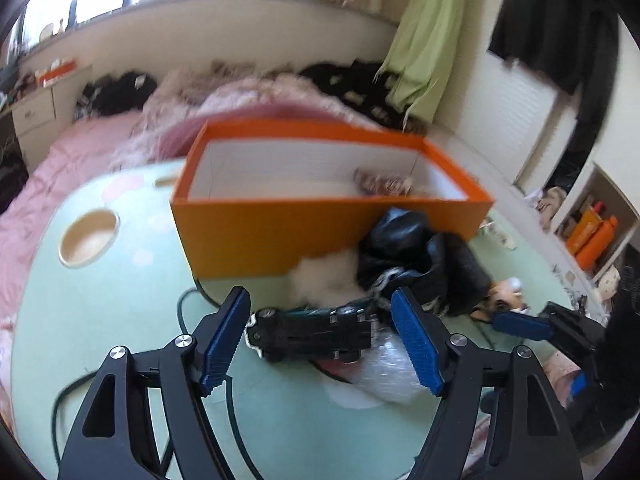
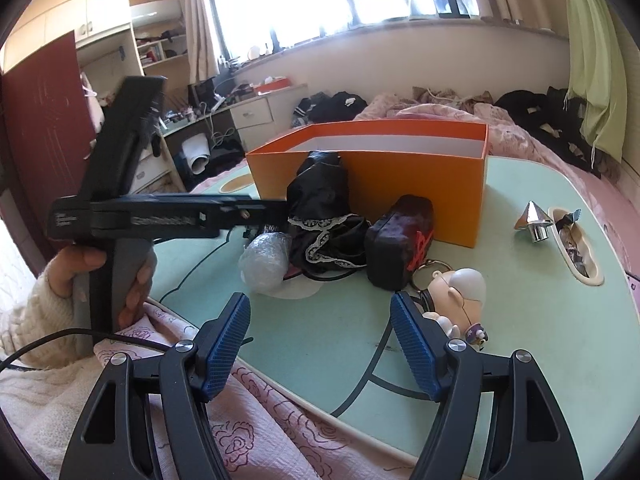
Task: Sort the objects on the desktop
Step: 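Grasp the black toy car in the box with the left gripper and set it on the table, then grasp the brown card box in the orange box with the right gripper and place it on the table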
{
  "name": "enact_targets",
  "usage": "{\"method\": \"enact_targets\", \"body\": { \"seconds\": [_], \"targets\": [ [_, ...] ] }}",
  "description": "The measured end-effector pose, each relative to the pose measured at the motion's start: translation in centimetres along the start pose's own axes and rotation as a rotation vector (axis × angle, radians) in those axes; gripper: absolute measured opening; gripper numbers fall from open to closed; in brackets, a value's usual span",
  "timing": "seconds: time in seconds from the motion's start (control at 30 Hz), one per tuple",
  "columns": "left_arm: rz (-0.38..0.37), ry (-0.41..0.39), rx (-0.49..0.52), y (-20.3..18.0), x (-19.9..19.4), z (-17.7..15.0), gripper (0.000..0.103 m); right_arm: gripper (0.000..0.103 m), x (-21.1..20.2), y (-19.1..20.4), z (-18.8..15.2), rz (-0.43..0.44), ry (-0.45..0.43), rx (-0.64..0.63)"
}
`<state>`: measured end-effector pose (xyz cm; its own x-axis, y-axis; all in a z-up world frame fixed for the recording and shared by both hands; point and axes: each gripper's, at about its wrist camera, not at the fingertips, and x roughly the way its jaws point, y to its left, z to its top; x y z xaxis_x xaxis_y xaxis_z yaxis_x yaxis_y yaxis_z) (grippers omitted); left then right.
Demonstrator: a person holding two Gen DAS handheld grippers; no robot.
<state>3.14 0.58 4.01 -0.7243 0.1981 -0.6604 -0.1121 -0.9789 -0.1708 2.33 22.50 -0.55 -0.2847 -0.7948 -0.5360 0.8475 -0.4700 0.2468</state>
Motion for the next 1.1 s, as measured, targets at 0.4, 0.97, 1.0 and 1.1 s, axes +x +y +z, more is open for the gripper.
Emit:
{"method": "enact_targets", "body": {
  "seconds": [0.4,0.97,1.0,1.1],
  "targets": [
    [0.102,0.097,0.011,1.2,0.0,-3.3,0.086,0.072,0.5,-0.2,0.0,-0.019,0.018,0.006],
    [0.125,0.134,0.068,0.2,1.2,-3.1,0.103,0.052,0.1,-3.8,15.1,-0.3,0.046,0.052],
    [0.126,0.134,0.068,0.2,1.2,-3.2,0.103,0.048,2.1,-4.5,16.2,-0.328,0.117,0.063],
    [0.126,0.133,0.068,0.2,1.2,-3.2,0.103,0.043,7.2,-5.8,17.9,-0.382,0.257,0.08]
  ]
}}
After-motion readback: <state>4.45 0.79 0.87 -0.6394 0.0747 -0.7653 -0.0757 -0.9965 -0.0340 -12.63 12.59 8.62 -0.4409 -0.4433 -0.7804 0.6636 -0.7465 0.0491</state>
